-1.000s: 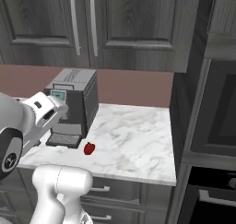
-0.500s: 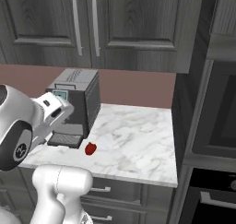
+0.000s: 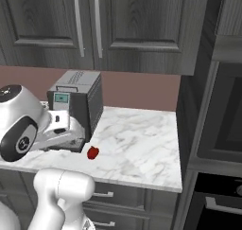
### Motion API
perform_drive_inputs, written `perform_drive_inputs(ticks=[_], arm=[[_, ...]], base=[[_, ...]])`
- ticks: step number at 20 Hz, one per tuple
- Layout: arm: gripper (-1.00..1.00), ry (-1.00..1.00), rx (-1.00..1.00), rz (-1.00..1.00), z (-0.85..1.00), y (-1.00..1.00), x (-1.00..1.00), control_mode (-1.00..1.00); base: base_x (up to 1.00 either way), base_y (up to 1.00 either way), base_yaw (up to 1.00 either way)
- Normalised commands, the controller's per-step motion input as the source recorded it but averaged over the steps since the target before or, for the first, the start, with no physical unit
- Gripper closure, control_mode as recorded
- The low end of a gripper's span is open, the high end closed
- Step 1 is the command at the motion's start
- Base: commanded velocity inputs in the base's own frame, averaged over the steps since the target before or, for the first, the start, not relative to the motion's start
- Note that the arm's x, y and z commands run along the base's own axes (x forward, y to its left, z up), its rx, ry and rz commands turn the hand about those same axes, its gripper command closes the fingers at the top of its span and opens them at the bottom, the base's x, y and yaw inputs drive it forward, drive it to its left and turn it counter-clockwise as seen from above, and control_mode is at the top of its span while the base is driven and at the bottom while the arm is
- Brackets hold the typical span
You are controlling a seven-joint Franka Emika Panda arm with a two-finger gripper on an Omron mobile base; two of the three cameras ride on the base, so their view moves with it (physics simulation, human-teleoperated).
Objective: Place the bell pepper and broccoli inside the fridge drawer. Close the drawer after placing the vegetables.
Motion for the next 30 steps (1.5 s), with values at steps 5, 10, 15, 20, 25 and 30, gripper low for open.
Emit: perform_drive_inputs(ticks=[5,10,15,20,25,30], arm=[[-1.00,0.00,0.26,-0.03,-0.60,0.06,0.01,-1.00],[-1.00,-0.24,0.21,0.00,-0.58,0.08,0.00,-1.00],[-1.00,-0.15,0.10,-0.01,-0.48,0.01,0.08,-1.00],[-1.00,0.06,0.00,-0.01,-0.62,0.01,0.29,-1.00],[-1.00,0.08,0.00,0.00,-0.66,0.00,0.35,-1.00],[-1.00,0.03,0.04,0.00,-0.45,0.03,0.29,-1.00]], base=[[0.00,0.00,0.00],[0.00,0.00,0.00],[0.00,0.00,0.00],[0.00,0.00,0.00],[0.00,0.00,0.00],[0.00,0.00,0.00]])
